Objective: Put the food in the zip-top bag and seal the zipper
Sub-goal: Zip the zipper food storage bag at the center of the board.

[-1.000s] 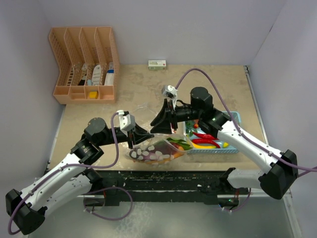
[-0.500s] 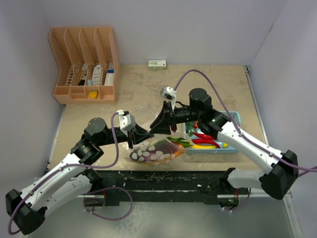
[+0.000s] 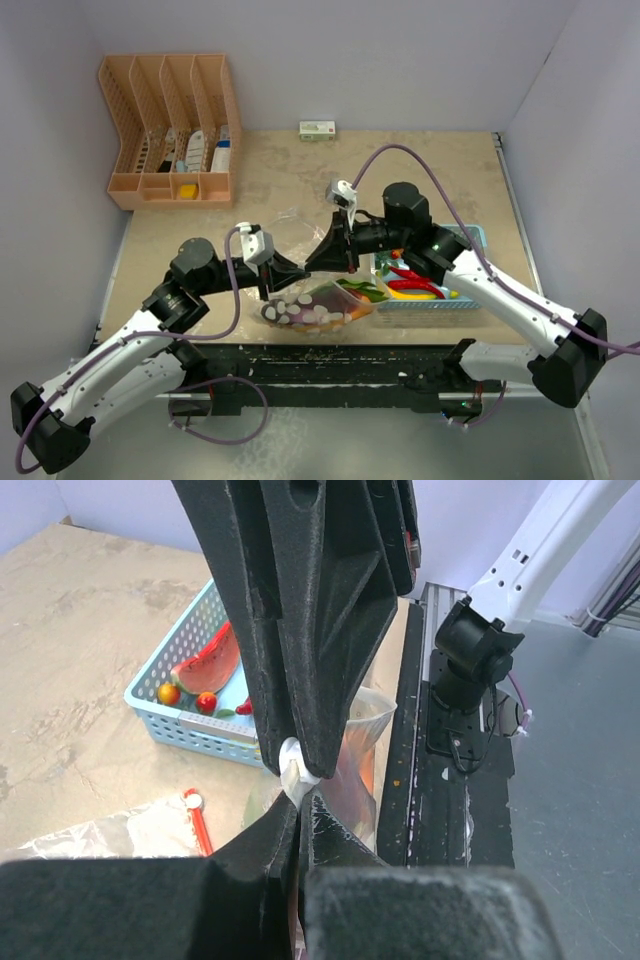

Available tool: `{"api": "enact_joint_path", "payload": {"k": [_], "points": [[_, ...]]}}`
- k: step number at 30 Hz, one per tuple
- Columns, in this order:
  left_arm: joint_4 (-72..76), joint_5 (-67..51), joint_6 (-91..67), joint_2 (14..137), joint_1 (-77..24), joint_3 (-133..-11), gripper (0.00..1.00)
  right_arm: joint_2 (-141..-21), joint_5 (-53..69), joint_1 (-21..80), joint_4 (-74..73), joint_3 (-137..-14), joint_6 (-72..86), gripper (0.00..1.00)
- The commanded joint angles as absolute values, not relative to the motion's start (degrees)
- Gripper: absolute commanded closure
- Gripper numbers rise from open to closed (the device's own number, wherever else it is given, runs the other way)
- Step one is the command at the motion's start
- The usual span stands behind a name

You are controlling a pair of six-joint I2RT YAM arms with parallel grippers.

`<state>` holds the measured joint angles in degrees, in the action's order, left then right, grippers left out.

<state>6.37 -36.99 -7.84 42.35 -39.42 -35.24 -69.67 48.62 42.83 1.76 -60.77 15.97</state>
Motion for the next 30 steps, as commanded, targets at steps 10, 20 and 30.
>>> {"api": "enact_joint_path", "payload": {"k": [10, 20, 30], "points": [[7.3, -31.2, -4.5, 38.3, -39.4, -38.7, 1.0, -63.6, 41.2, 42.9, -6.5, -55.0, 11.9, 1.0], [7.8, -11.8, -4.2, 37.0, -39.4, -41.0, 1.0, -58.4, 36.5, 42.8, -10.0, -52.1, 13.6, 1.0], [10.8, 7.1, 0.0, 36.7, -39.4, -46.3, 1.0, -55.7, 34.2, 42.8, -10.8, -51.5, 14.8, 1.0]]}}
